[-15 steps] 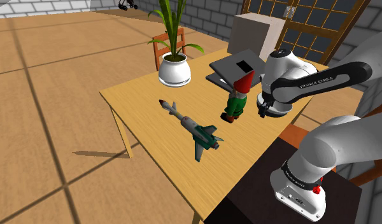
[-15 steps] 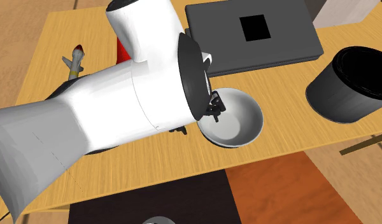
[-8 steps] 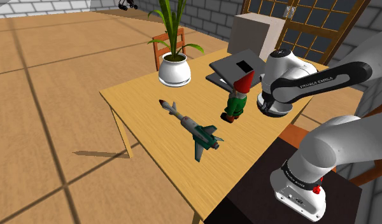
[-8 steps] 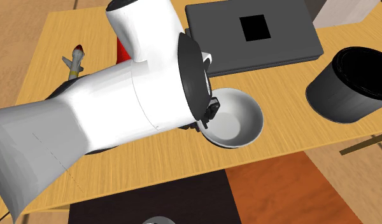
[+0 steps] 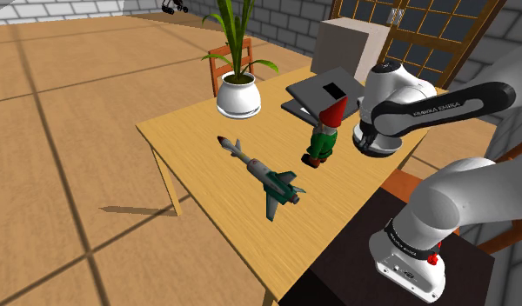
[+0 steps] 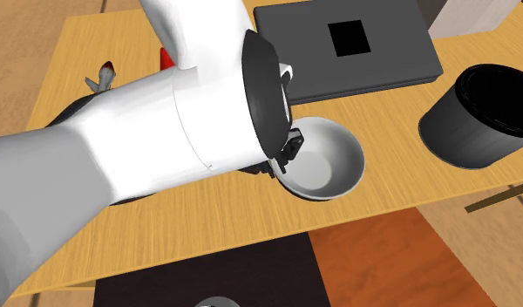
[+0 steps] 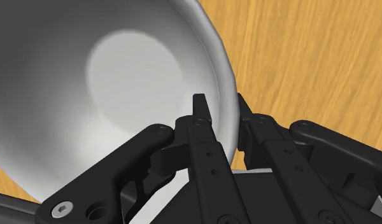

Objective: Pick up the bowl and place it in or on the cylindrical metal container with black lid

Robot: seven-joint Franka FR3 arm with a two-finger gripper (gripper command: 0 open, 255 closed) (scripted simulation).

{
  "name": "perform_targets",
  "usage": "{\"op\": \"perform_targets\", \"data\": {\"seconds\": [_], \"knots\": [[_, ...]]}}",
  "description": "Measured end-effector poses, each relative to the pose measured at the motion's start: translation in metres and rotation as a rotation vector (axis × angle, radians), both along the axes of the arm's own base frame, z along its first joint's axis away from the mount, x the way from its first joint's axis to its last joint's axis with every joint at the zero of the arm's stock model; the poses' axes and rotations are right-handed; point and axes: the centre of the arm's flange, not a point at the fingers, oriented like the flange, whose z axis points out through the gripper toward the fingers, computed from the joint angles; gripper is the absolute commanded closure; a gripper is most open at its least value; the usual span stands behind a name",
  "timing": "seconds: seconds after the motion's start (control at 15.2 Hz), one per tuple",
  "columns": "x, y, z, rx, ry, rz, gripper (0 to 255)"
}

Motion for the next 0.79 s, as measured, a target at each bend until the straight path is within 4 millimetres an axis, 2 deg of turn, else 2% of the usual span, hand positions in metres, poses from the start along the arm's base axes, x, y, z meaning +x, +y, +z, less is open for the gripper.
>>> {"op": "perform_targets", "data": {"seconds": [0.79], "knots": [[0.000,0.003,0.064,0.000,0.000,0.000,255]]}}
